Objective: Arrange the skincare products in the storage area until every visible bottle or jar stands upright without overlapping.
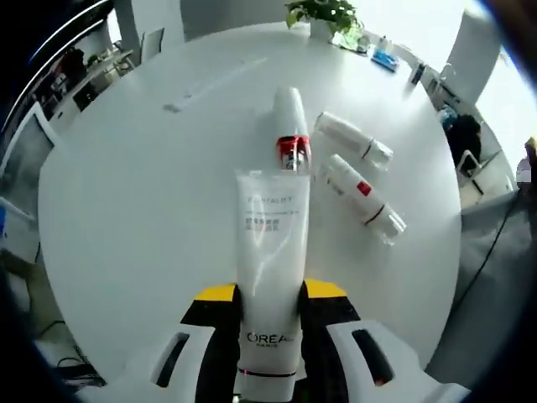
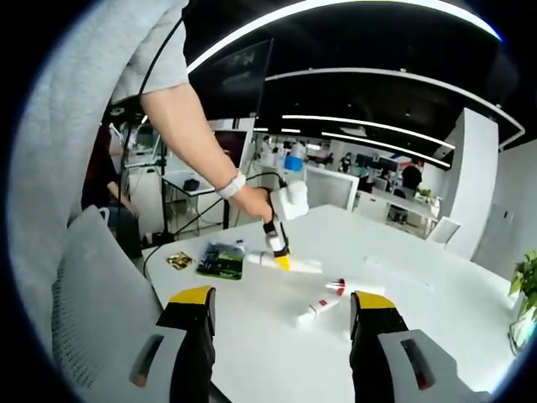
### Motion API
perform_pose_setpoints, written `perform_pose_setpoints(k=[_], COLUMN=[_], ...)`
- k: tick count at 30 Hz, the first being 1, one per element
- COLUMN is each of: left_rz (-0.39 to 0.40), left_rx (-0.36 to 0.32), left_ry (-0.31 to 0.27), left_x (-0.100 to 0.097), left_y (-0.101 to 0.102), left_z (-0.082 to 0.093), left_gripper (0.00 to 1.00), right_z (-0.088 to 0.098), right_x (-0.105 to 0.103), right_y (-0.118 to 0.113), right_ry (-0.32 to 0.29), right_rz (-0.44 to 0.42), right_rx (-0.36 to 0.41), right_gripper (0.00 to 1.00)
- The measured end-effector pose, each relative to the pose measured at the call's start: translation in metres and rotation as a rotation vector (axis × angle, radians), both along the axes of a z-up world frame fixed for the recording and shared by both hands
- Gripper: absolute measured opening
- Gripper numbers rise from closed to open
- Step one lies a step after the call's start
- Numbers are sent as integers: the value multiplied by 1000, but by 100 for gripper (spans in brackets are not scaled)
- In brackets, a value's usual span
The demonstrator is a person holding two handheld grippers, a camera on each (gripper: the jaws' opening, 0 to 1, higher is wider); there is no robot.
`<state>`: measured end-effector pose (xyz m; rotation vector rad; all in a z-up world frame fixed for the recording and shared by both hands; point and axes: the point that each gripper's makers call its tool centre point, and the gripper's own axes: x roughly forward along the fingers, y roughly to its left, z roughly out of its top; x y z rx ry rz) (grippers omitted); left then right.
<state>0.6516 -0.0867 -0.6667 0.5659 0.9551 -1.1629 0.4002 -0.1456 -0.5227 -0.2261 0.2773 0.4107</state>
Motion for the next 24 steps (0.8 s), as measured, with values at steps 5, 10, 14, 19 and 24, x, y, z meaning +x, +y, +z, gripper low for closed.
perform_pose_setpoints(k=[5, 10, 14, 19, 24], left_rz=[42, 71, 96, 119, 212], left_rx=[-105, -222, -303, -378, -481], left_ry=[-17, -54, -67, -111, -133], left_x=[-4, -17, -28, -46, -65], left_y=[-7, -10, -8, 3, 25], left_z=[31, 73, 102, 138, 172], left_gripper=[24, 24, 24, 24, 24], right_z=[1, 2, 4, 3, 1], right_x=[0, 0, -1, -2, -4], right_y=[2, 3, 3, 6, 14], right_ry=[-6, -18, -29, -27, -23], right_rz=[9, 13, 18, 35, 70], right_rx=[-1, -18, -23, -33, -44], right_gripper=[64, 69, 70, 70, 71])
